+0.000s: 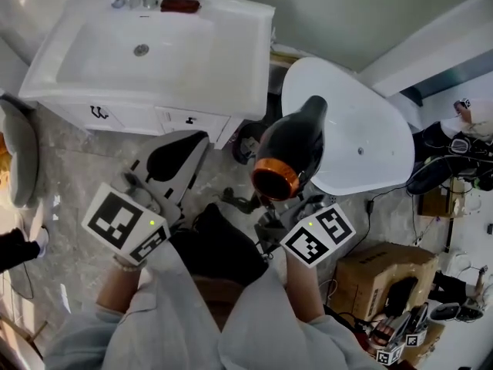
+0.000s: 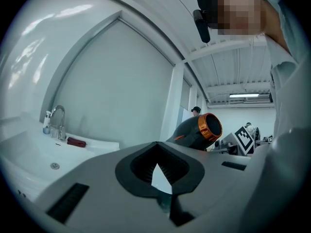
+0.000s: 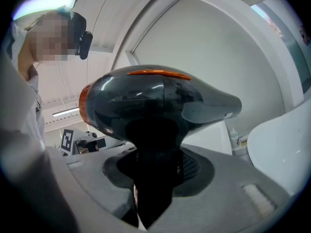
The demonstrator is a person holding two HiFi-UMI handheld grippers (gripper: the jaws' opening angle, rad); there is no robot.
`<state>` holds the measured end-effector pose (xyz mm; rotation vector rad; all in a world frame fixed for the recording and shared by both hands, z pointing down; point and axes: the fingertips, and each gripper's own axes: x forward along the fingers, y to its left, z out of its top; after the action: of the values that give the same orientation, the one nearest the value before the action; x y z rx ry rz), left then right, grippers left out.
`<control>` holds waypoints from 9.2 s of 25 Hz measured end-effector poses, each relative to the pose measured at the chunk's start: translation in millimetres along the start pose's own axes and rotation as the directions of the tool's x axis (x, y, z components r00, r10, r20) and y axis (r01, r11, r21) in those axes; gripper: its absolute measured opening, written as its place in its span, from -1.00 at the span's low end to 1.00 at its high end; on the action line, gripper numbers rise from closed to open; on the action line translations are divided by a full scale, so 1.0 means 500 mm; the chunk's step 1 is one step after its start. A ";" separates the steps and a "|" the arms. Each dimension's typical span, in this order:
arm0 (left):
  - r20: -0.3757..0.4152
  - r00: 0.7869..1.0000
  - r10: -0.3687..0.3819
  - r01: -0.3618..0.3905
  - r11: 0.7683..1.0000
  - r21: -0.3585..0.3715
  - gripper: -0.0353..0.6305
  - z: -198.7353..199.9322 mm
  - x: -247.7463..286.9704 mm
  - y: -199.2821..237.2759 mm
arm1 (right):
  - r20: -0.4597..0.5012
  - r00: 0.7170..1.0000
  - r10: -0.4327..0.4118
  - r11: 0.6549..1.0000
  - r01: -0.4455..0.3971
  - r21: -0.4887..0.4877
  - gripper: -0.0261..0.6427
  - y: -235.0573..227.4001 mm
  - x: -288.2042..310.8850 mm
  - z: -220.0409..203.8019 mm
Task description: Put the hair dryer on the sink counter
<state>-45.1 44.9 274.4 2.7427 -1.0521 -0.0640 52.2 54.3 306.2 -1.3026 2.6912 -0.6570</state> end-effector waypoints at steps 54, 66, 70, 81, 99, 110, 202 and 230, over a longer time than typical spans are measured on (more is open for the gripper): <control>-0.046 0.996 -0.071 0.071 0.997 0.000 -0.88 0.049 0.372 0.167 | -0.019 0.998 -0.055 0.998 0.055 0.004 -0.46 -0.321 0.169 0.144; -0.059 0.986 -0.158 0.159 0.987 0.001 -0.88 0.075 0.440 0.243 | -0.011 0.993 -0.117 0.993 0.117 -0.004 -0.46 -0.370 0.242 0.166; -0.053 0.983 -0.178 0.179 0.984 0.002 -0.88 0.083 0.453 0.265 | -0.024 0.990 -0.137 0.990 0.137 -0.020 -0.46 -0.388 0.258 0.170; -0.057 0.971 -0.230 0.230 0.973 -0.017 -0.88 0.084 0.470 0.325 | -0.069 0.980 -0.188 0.981 0.184 -0.056 -0.46 -0.426 0.301 0.161; -0.059 0.977 -0.203 0.200 0.978 -0.056 -0.88 0.074 0.457 0.409 | -0.185 0.968 -0.171 0.974 0.138 -0.181 -0.46 -0.490 0.383 0.155; -0.051 0.994 -0.101 0.098 0.994 -0.054 -0.88 0.077 0.495 0.466 | -0.272 0.957 -0.100 0.977 0.042 -0.211 -0.46 -0.555 0.468 0.158; -0.022 0.952 0.305 -0.306 0.950 -0.066 -0.88 0.099 0.372 0.595 | -0.781 0.578 -0.238 0.782 -0.362 -0.507 -0.21 -0.752 0.820 -0.100; -0.045 0.999 0.019 -0.020 1.000 -0.022 -0.88 0.096 0.381 0.518 | -0.090 0.979 -0.181 0.963 0.158 -0.216 -0.93 -0.529 0.604 0.223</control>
<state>-78.4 -278.2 286.2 2.7007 -1.0600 -0.0109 81.8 -359.1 348.1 -1.6083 2.8220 -0.4837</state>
